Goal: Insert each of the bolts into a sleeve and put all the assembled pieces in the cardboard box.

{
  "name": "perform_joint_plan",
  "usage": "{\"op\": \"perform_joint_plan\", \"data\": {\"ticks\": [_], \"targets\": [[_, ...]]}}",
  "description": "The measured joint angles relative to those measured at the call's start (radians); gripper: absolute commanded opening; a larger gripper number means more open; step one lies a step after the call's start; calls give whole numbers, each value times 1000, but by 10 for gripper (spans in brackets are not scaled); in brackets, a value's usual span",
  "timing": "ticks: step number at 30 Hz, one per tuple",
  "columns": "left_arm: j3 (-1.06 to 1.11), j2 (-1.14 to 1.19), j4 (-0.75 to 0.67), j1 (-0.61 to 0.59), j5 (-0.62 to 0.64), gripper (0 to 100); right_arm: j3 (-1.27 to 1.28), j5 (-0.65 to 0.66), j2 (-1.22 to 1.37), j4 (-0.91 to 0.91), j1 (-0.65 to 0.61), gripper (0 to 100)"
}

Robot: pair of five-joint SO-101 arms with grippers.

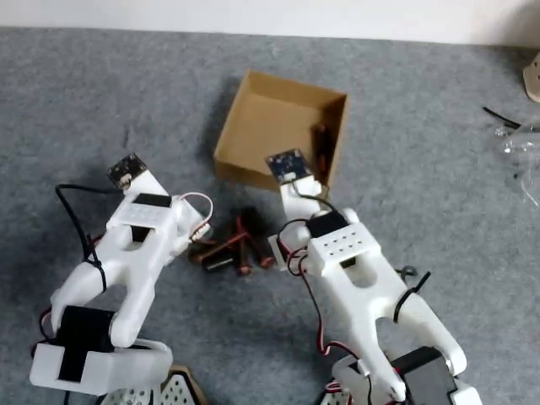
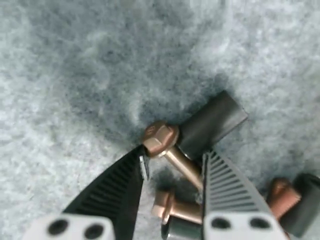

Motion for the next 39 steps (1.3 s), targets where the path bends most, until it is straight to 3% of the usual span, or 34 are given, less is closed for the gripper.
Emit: {"op": "perform_joint_plan", "data": {"ticks": [7,12,20,26,32,34,39], "targets": [[-58,-86,146,-8,0,5,0,0,0,0,0,4],[-43,-235,167,-3,0,5,0,0,0,0,0,4],[129,-292,37,-6,-14,5,0,0,0,0,0,4],[178,-302,-26,-8,-178,8,0,0,0,0,0,4],[187,-304,-29,-6,-153,12,0,0,0,0,0,4],[187,-304,-29,-6,-132,68,0,0,0,0,0,4],[187,-304,-29,-6,-87,351,0,0,0,0,0,4]]}}
